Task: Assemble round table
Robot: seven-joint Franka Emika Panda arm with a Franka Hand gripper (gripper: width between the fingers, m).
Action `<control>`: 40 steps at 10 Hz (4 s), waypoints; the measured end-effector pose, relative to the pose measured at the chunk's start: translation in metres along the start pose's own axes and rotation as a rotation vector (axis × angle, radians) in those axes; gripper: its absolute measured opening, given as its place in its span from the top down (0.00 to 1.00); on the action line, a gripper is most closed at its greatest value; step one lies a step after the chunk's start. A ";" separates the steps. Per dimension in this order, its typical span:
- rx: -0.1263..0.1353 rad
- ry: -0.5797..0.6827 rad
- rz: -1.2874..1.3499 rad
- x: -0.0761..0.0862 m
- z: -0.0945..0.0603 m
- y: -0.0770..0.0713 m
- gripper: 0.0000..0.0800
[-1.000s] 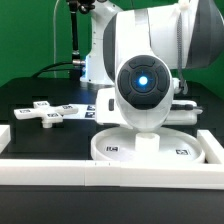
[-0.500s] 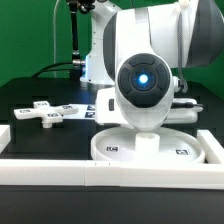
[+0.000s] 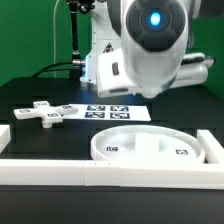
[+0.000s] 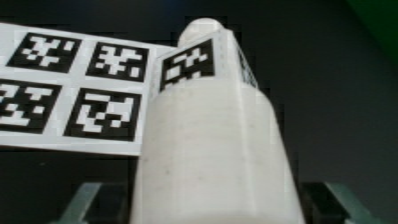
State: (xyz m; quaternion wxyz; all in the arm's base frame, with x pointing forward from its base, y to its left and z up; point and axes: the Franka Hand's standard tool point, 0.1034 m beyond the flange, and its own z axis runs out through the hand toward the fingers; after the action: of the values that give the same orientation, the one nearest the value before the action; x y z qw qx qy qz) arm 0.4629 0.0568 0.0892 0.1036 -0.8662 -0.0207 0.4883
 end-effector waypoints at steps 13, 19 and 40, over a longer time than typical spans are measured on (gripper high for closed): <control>-0.087 0.667 -0.093 0.001 -0.084 0.000 0.49; -0.199 1.138 -0.151 0.015 -0.108 0.017 0.49; -0.298 1.388 -0.177 0.053 -0.101 0.017 0.49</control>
Offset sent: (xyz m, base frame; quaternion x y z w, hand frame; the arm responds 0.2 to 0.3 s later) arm 0.0000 0.0000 0.0000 0.0000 0.0000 0.0000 1.0000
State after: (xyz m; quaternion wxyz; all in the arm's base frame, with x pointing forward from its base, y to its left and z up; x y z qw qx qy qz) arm 0.5759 0.0317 0.0918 0.0126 -0.9771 -0.0869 -0.1939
